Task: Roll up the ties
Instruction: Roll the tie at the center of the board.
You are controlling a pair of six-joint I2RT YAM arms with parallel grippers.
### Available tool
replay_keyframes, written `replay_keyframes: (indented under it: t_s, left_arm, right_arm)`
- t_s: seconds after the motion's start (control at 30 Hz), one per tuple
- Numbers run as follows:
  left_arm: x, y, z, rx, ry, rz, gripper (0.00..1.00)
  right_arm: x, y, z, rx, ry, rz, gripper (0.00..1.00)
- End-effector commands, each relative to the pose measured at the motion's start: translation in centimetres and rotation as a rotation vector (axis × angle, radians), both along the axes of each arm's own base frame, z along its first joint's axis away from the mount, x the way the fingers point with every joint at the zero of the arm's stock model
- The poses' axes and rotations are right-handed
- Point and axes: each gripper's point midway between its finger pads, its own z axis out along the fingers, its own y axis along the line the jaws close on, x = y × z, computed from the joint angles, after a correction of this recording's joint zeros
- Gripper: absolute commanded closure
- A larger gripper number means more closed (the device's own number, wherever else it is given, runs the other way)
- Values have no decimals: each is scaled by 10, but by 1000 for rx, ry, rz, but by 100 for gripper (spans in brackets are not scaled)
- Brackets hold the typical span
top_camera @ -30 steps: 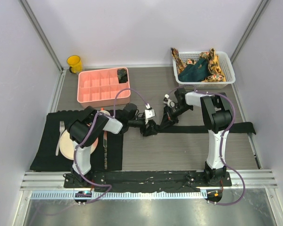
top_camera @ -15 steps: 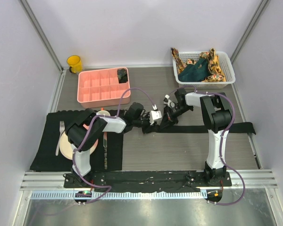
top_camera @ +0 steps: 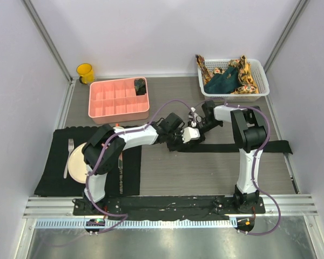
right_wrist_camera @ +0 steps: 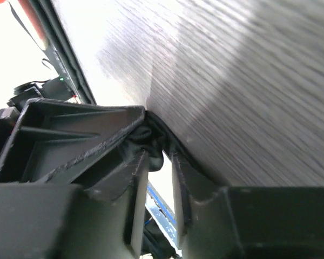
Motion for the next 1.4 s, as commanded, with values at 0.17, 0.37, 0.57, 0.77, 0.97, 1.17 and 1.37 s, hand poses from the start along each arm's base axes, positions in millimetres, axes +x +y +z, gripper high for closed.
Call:
replay_keyframes:
  t_s: [0.17,0.37,0.57,0.77,0.97,1.17,1.37]
  left_arm:
    - [-30,45,-42,238,120,-11,85]
    - [-28,43,-42,239,125,-8,85]
    - [-28,43,-44,243,129,3,83]
    - [-27,43,-45,243,127,13,78]
    - [-27,42,-45,239,134,28,68]
    - [-23,39,-31,140,113,56,47]
    - [-13,38,2,-263,164,82,26]
  right_arm:
    - [10,9,52,153,-57,-22,65]
    - [6,18,39,131,-16,-22,65]
    - [-2,11,20,39,-2,-12,63]
    - [-17,8,-9,-42,28,41,65]
    - [-17,1,-38,-104,27,58,81]
    - [-22,-12,-58,-162,21,86,99]
    - [-17,-16,-63,-181,-25,97,99]
